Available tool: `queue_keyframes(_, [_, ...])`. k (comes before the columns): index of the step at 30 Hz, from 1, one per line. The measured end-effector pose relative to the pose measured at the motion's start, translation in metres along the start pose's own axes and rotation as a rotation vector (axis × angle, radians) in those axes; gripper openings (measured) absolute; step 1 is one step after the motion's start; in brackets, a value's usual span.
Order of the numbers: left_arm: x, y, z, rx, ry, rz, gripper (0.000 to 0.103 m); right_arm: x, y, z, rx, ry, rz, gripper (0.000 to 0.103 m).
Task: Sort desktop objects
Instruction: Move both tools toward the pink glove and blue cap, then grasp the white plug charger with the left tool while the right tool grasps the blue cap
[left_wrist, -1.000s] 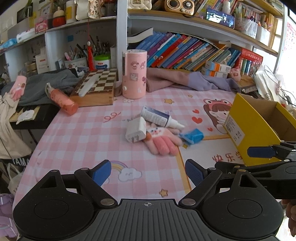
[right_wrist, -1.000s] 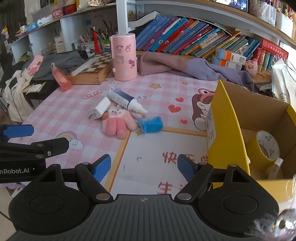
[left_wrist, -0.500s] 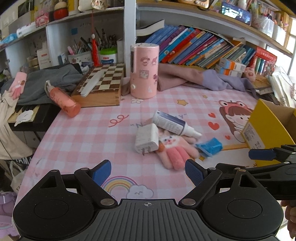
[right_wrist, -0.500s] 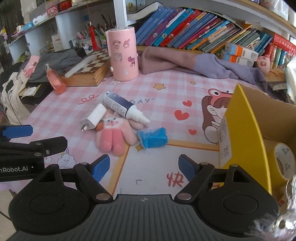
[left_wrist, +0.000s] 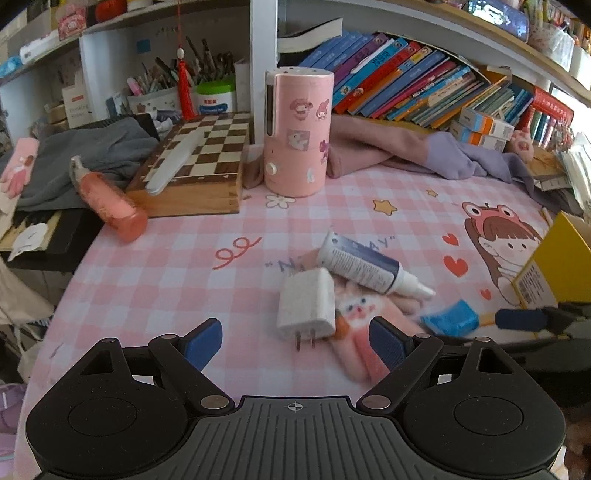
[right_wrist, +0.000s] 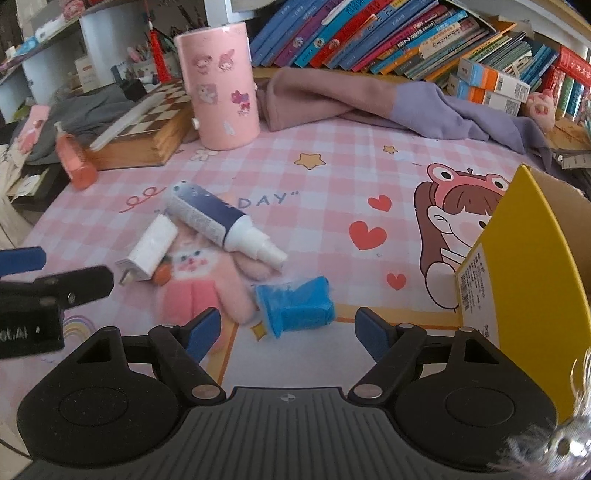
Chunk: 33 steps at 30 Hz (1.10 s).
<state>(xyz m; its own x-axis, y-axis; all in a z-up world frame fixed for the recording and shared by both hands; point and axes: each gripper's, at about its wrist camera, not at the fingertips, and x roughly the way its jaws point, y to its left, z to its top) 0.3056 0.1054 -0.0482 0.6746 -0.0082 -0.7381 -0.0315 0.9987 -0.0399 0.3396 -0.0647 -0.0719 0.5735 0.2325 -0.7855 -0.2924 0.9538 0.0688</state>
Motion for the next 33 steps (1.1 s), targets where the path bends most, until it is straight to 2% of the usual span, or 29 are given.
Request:
queue_keyframes(2, [0.011, 0.002, 0.006, -0.02, 0.012, -0.01, 0.088, 0.006, 0.0, 0.004, -0.004, 0.011, 0.003, 0.078])
queue_keyframes(6, [0.036, 0.013, 0.014, -0.132, 0.05, -0.057, 0.085, 0.018, 0.001, 0.01, -0.029, 0.031, 0.008, 0.077])
queue_keyframes(7, [0.042, 0.015, 0.015, -0.154, 0.064, -0.063, 0.079, 0.02, 0.001, 0.011, -0.036, 0.036, 0.007, 0.077])
queue_keyframes(12, [0.063, 0.022, 0.015, -0.204, 0.108, -0.077, 0.07, 0.028, 0.001, 0.014, -0.043, 0.052, 0.011, 0.076])
queue_keyframes(13, [0.065, 0.023, 0.014, -0.217, 0.114, -0.083, 0.063, 0.029, 0.001, 0.014, -0.044, 0.056, 0.011, 0.075])
queue_keyframes(15, [0.068, 0.026, 0.012, -0.241, 0.114, -0.1, 0.059, 0.032, 0.0, 0.012, -0.05, 0.07, 0.012, 0.075])
queue_keyframes(18, [0.07, 0.026, 0.012, -0.24, 0.108, -0.102, 0.044, 0.035, -0.001, 0.01, -0.053, 0.081, 0.025, 0.07])
queue_keyframes(19, [0.07, 0.027, 0.012, -0.244, 0.108, -0.1, 0.043, 0.035, -0.001, 0.01, -0.056, 0.078, 0.028, 0.065])
queue_keyframes(20, [0.07, 0.027, 0.012, -0.25, 0.109, -0.1, 0.043, 0.034, -0.001, 0.01, -0.062, 0.072, 0.035, 0.056])
queue_keyframes(22, [0.069, 0.027, 0.012, -0.262, 0.115, -0.096, 0.042, 0.032, 0.001, 0.01, -0.075, 0.062, 0.058, 0.043])
queue_keyframes(26, [0.061, 0.032, 0.009, -0.295, 0.118, -0.103, 0.042, 0.024, 0.005, 0.011, -0.101, 0.032, 0.05, 0.041])
queue_keyframes(33, [0.027, 0.036, 0.004, -0.289, 0.059, -0.098, 0.042, 0.003, 0.003, 0.008, -0.096, -0.007, 0.053, 0.04])
